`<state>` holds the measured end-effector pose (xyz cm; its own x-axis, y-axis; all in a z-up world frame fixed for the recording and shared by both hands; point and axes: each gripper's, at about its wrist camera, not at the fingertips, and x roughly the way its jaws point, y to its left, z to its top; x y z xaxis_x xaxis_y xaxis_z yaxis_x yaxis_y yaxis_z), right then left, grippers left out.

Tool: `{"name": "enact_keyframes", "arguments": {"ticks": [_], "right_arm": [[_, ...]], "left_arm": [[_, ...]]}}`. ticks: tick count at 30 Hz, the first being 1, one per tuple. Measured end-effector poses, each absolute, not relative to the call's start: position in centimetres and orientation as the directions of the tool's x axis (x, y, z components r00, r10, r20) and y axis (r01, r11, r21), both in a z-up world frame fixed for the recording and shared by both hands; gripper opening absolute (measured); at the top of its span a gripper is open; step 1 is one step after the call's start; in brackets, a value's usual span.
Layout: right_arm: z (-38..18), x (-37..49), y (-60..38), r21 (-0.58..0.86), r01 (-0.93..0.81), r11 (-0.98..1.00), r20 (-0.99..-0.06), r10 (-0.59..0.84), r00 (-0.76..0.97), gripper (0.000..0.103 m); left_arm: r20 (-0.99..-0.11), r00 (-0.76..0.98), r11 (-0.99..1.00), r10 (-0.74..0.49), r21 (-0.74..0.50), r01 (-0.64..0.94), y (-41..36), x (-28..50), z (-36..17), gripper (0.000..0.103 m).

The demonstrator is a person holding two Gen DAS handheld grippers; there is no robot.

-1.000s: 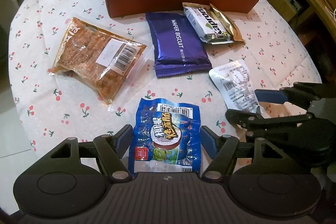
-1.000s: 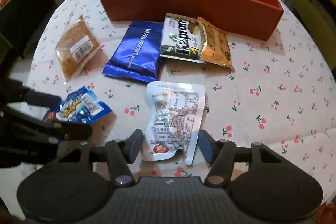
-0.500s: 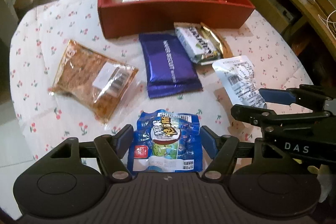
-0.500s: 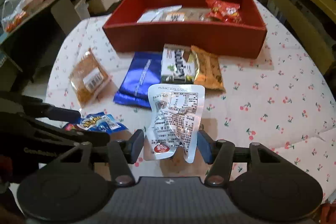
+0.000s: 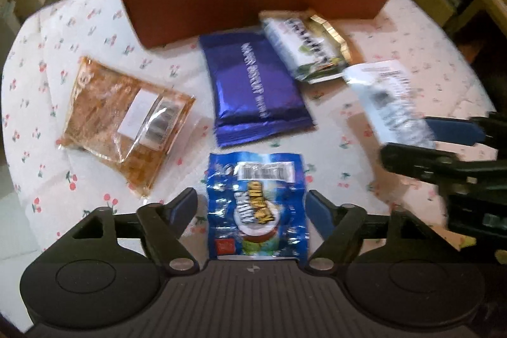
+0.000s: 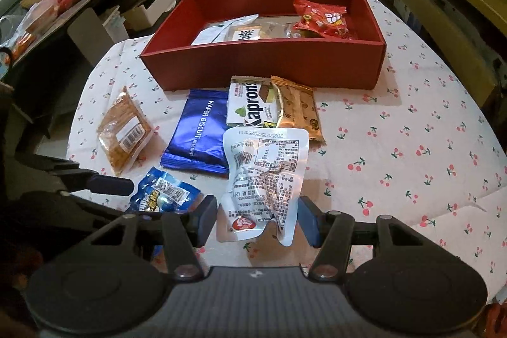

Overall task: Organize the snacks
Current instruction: 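Carry the blue packet and white pouch over the red tray with both grippers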

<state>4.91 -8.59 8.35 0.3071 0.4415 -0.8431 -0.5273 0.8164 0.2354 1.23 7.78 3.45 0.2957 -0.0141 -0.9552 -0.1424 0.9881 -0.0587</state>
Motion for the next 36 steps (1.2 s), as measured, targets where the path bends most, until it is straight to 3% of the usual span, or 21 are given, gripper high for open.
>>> {"name": "enact_keyframes", "arguments": {"ticks": [3,7,11,20,36], "right_arm": [[8.4,4.8,-8.9,0.240,-0.528,0.814,-0.841,0.446,0.306,0.062],[9.1,4.8,-9.2,0.250,-0.532,0.809,-0.829,0.463,0.314,0.062],[10.6,4.7,-8.8,0.241,-0.552,0.798,-0.811,0.479,0.337,0.062],[12.5,5.8,-8.5,0.253,-0.540,0.803,-0.771,0.504,0.388,0.062],[14.3,9.4,-8.3,0.292,-0.518,0.804,-0.720,0.542,0.434,0.062]], "left_arm": [[-0.952,0.306,0.990,0.006,-0.038,-0.138,7.4,1.3,3.2,0.085],[-0.949,0.310,0.990,0.064,0.022,-0.137,6.7,0.6,3.4,0.074],[-0.950,0.307,0.977,0.056,-0.011,-0.214,7.1,-0.1,3.7,0.073],[-0.918,0.396,0.977,0.024,-0.062,-0.204,7.9,0.5,8.3,0.073],[-0.865,0.501,0.970,-0.024,-0.141,-0.196,9.3,7.3,11.4,0.074]]}}
